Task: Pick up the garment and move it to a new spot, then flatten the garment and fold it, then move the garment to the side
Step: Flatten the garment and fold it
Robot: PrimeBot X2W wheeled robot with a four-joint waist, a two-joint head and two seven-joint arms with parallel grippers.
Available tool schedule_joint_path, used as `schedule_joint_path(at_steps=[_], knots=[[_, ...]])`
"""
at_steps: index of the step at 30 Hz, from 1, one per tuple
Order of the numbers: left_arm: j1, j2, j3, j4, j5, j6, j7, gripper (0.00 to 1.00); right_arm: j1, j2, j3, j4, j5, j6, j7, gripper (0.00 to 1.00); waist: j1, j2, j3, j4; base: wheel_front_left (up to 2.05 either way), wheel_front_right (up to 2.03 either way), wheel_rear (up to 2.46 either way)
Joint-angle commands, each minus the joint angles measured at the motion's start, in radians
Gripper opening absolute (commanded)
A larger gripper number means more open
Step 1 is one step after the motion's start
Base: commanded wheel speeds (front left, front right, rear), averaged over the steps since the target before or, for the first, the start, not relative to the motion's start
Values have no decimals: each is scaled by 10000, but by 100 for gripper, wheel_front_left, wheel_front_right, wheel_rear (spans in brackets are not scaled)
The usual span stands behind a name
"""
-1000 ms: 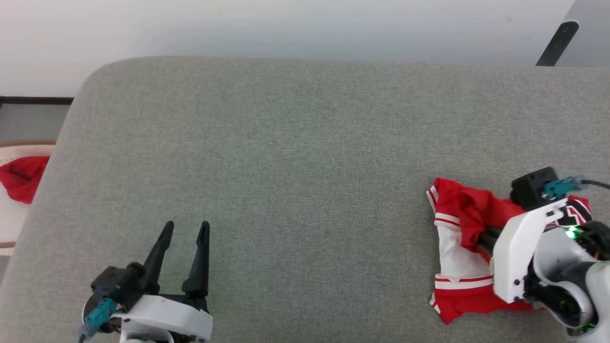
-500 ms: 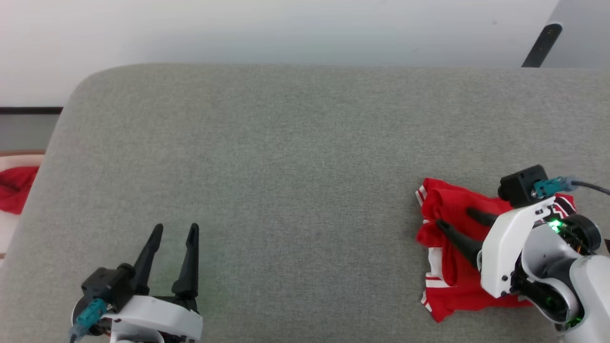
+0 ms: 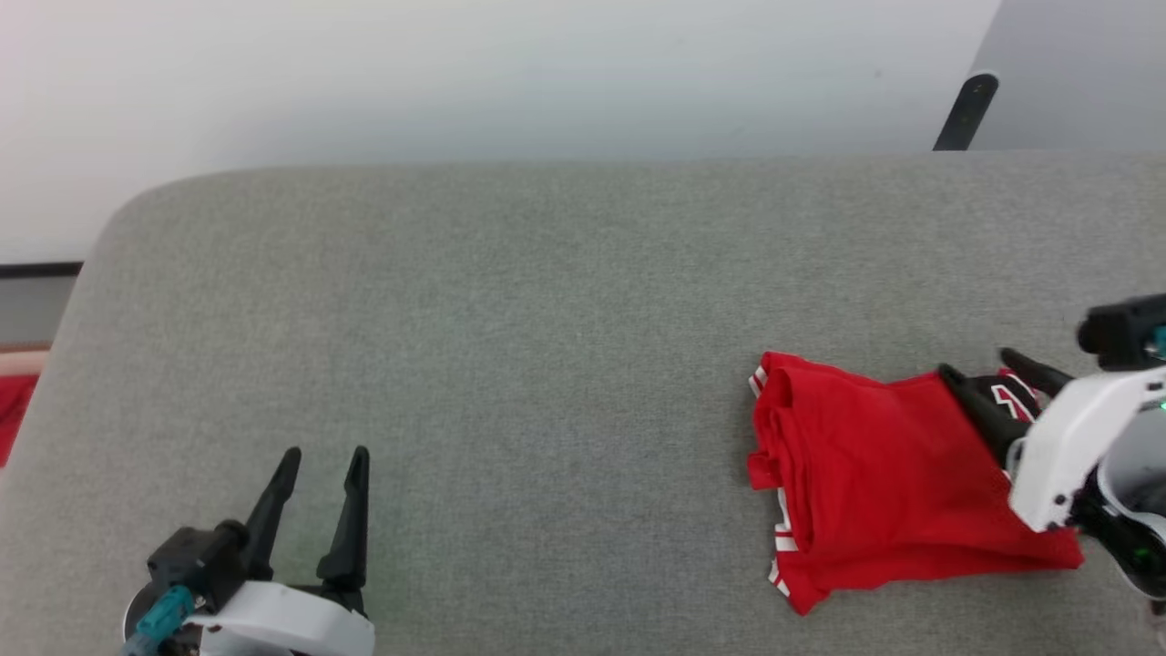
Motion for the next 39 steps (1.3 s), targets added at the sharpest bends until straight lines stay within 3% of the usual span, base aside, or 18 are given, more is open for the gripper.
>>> schedule_joint_path(at_steps=[1, 12, 25, 39], knots=[[172, 1, 40, 4, -84, 3, 4, 100, 207, -49, -211, 231, -174, -17, -269, 100, 0, 0, -170, -167, 0, 0, 0], [490, -145, 95, 36, 96, 4, 4, 100, 952, 218, -1163, 1377, -868, -17, -2271, 100, 0, 0, -431, -269, 0, 0, 0], [1124, -243, 660, -475, 1101, 159, 5, 100, 2004, 797, -1852, 657, -1825, -17, -3900, 100, 0, 0, -752, -297, 0, 0, 0], [1835, -226, 690, -905, 1052, 57, 5, 100, 3213, 1552, -2788, -183, -2197, -17, -4891, 100, 0, 0, -1280, -123, 0, 0, 0]])
